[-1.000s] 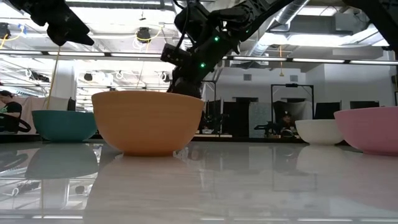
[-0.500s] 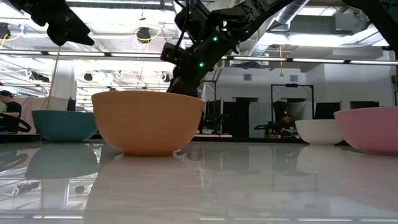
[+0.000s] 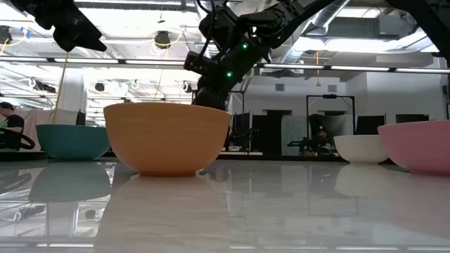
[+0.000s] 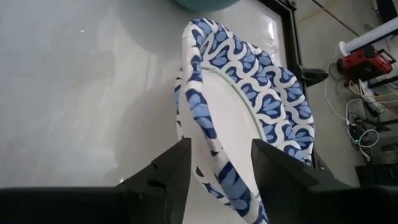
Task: Nest bowls inside each other
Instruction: Stack the right blue patterned bowl on the left blue patterned bowl
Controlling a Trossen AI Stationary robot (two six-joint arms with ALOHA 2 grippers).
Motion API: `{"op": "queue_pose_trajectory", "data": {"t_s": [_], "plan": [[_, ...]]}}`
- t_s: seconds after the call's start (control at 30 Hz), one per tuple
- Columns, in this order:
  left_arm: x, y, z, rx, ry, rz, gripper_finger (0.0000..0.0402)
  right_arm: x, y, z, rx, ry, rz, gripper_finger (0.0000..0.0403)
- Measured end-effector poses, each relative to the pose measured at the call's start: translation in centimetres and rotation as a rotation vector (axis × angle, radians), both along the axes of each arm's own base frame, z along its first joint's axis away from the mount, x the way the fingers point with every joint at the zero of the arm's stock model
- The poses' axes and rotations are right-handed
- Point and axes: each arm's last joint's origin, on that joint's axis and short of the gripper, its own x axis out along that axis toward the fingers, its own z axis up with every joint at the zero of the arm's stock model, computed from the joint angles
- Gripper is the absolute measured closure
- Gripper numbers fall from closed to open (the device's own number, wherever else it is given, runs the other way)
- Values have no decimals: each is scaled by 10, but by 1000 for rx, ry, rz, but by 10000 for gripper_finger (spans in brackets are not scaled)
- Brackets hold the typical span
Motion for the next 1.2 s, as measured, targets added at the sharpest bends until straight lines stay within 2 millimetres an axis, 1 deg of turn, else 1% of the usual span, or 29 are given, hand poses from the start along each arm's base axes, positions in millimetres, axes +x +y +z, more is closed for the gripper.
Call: {"op": "queue_pose_trajectory", "data": {"t_s": [0.17, 0.5, 0.6, 0.77, 1.0, 1.2], "plan": [[0, 1, 0, 8, -2, 18, 193, -1, -3, 0, 9, -5, -20, 251], [0, 1, 0, -3, -6, 26, 193, -1, -2, 0, 12, -2, -15, 366], [0, 1, 0, -4, -6, 27, 193, -1, -3, 0, 11, -3, -17, 392], [0, 1, 0, -4, -7, 27, 193, 0, -3, 2, 8, -32, -57, 393], [0, 1, 0, -5, -7, 27, 193, 4, -2, 7, -6, -92, -52, 396], [0, 1, 0, -5, -7, 27, 193, -1, -5, 1, 17, -18, -41, 391]]}}
